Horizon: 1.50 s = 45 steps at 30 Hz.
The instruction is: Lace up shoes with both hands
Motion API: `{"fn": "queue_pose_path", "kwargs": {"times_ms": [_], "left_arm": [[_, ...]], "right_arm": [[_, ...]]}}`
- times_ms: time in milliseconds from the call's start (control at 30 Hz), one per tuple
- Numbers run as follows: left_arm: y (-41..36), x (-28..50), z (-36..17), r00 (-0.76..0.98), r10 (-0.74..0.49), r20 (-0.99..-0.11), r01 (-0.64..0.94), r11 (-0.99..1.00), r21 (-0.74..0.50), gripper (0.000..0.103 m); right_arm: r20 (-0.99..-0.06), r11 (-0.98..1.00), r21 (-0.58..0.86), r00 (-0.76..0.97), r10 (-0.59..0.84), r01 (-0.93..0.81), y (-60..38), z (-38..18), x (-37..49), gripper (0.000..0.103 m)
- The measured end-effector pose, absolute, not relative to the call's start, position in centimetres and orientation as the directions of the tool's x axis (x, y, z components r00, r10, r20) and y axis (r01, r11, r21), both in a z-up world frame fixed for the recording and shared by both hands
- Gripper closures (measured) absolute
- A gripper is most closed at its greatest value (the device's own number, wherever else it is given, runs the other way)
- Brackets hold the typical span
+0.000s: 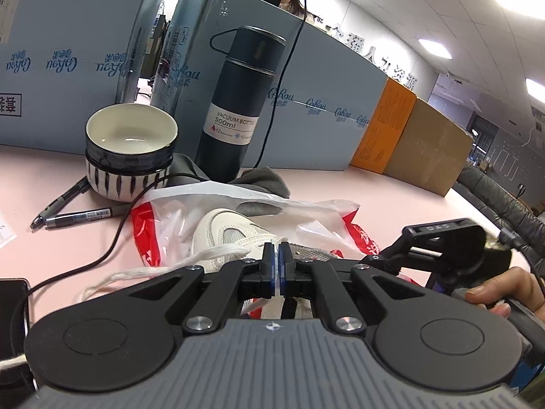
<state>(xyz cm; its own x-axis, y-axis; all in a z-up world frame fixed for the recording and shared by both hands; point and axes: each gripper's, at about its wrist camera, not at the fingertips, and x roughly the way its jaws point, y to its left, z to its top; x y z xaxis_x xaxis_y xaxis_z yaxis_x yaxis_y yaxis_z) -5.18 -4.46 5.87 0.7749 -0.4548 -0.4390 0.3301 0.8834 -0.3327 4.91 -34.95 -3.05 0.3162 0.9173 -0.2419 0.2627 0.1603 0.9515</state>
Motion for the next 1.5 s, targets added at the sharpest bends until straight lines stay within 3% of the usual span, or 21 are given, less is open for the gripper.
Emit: {"fn": "queue_pose_path", "kwargs": {"times_ms": [433, 833, 1000, 1500], "left_arm": [[-6.1, -5.4, 5.9, 0.765, -0.474, -0.437, 0.384, 0.879, -0.281, 0.101], [-7.6, -4.5, 5.2, 0.714, -0.472, -0.518, 0.484, 0.866, -0.122, 0.101], [-8.9, -4.2, 5.4, 0.698, -0.429, -0.573, 0.535, 0.844, 0.020, 0.101], [-10.0, -3.8, 5.7, 0.664, -0.390, -0.638, 0.605, 0.781, 0.153, 0.100]], "right_arm": [[-0.160, 0.003, 0.900, 0.324, 0.932, 0.435, -35.0, -5.6, 4.6, 0.085], [-0.152, 0.000, 0.891, 0.297, 0.943, 0.454, -34.9, -5.9, 5.9, 0.085], [-0.150, 0.005, 0.895, 0.289, 0.945, 0.446, -36.1, -6.8, 5.0, 0.085], [-0.149, 0.012, 0.898, 0.278, 0.949, 0.441, -34.8, -6.4, 6.0, 0.085]]}}
